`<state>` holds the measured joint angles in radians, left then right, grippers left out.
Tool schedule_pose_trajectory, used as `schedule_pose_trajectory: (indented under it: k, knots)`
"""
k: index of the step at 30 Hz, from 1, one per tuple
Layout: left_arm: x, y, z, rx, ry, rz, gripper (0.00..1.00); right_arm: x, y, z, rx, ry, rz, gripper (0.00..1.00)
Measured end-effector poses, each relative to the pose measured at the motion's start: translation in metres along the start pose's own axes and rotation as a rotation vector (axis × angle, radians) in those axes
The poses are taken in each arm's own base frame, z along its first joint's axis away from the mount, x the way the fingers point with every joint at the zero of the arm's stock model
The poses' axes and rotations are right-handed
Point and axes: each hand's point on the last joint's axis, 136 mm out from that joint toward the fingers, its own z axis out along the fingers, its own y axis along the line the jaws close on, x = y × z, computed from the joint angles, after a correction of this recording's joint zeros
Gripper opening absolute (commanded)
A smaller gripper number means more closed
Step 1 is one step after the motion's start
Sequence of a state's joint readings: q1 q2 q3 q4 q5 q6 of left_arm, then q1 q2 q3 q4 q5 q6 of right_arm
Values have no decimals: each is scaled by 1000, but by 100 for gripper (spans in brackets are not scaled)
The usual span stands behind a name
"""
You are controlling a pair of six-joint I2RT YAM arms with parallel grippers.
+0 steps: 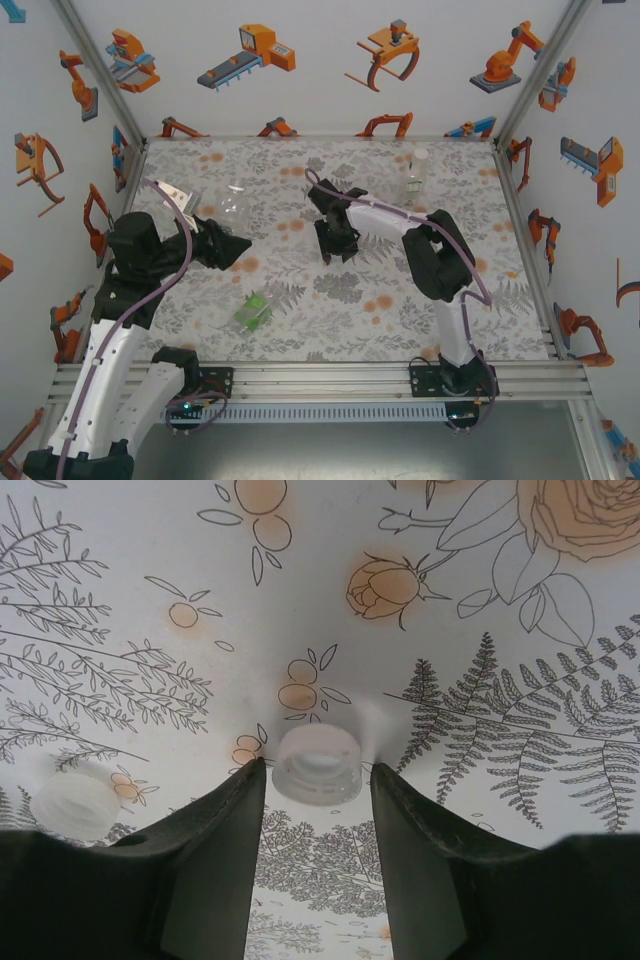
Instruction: Screw on the bottle caps
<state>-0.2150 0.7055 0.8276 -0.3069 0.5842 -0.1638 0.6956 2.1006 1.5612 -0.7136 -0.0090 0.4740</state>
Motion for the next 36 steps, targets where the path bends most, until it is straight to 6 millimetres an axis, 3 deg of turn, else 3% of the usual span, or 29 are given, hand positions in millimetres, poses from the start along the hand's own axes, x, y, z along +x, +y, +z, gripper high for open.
schedule_pose_trajectory:
  k: [13, 19, 24, 29, 36]
  knots:
    - [1, 1, 1, -1, 5, -4, 0, -5, -1, -1, -21, -10, 15, 46]
    - [1, 1, 1, -1, 5, -4, 0, -11, -4, -11, -34, -34, 28, 42]
    - [1, 1, 1, -1, 5, -3, 0, -19, -11, -22, -40, -62, 48, 33]
    - [1, 1, 1, -1, 5, -4, 0, -20, -19, -22, -35, -59, 60, 21]
    - [1, 1, 1, -1, 5, -4, 0, -18, -18, -21, -40, -51, 61, 16]
